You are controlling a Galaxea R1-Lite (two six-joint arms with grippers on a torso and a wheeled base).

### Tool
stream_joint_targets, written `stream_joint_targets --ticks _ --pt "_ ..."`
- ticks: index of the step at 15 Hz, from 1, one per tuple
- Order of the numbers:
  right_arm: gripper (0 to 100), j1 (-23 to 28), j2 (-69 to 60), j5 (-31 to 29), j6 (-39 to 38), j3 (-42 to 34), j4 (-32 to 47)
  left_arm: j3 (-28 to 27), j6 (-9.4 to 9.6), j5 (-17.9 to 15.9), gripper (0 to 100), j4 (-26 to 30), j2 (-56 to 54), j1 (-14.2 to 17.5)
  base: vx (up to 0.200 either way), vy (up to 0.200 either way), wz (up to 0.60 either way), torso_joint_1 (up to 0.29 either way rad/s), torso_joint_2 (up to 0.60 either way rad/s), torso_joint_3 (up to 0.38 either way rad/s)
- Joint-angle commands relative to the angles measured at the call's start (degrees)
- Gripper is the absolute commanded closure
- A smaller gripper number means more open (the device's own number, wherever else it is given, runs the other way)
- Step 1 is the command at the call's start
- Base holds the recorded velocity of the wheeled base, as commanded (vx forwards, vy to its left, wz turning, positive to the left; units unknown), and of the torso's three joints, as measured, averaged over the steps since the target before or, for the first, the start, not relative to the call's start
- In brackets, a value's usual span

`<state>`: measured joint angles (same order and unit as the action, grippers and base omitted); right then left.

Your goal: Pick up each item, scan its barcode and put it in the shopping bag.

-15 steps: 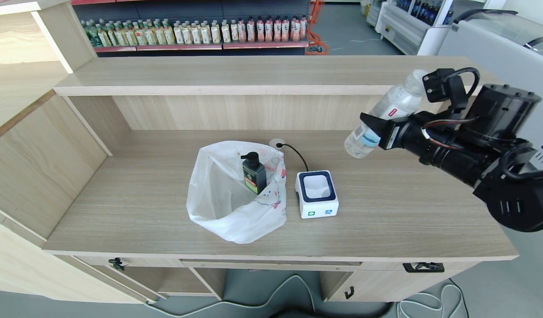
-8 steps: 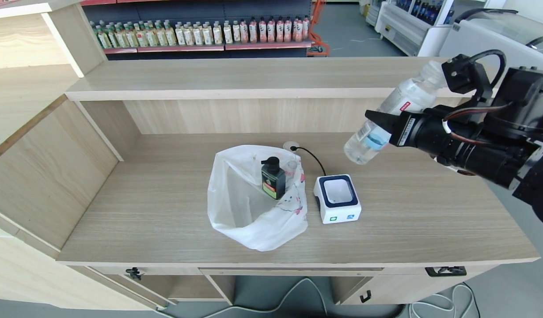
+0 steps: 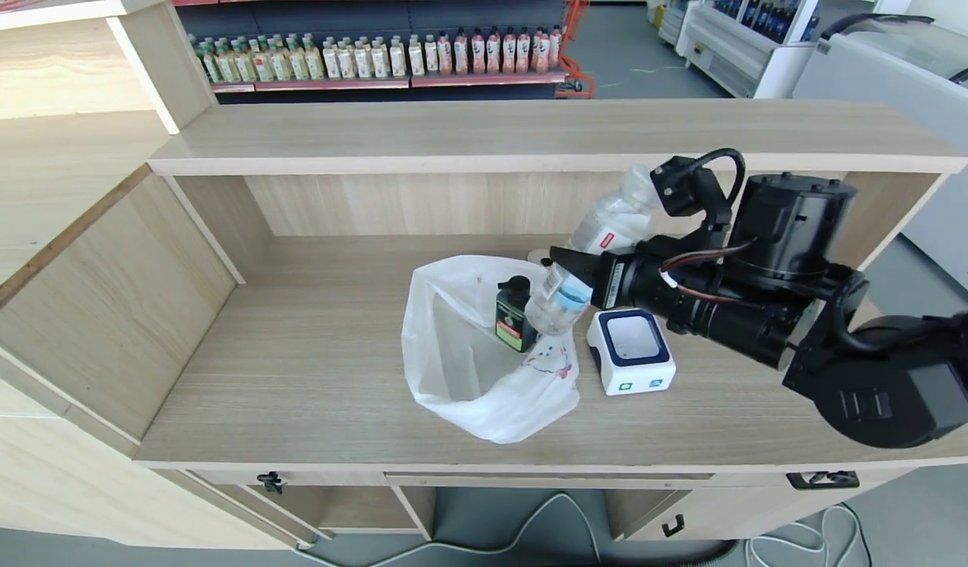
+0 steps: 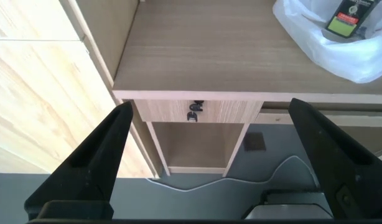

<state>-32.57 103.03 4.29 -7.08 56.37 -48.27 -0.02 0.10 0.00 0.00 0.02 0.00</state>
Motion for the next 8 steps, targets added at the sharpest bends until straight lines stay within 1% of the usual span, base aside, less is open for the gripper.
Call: stream_joint_targets --ticks 1,2,4,8 --pt "100 -1.0 5.7 1.3 -0.2 0.7 -3.3 0.0 -0.01 0.0 0 0.0 0.0 0.0 0.000 0.000 0.60 -0.002 0.00 0.007" --pt "100 -0.4 7.9 3.0 -0.3 0.3 -6.5 0.0 -0.01 0.0 0 0.0 0.0 0.0 0.000 0.000 0.60 -0.012 0.00 0.007" --pt "100 0.0 10.3 3.1 -0.4 0.4 -7.7 0.0 -0.01 0.0 0 0.0 0.0 0.0 0.000 0.000 0.60 0.007 0.01 0.000" --pt "100 -0.3 14.6 4.2 -0.3 0.9 -7.6 0.0 -0.01 0.0 0 0.0 0.0 0.0 0.000 0.000 0.00 0.000 0.00 0.000"
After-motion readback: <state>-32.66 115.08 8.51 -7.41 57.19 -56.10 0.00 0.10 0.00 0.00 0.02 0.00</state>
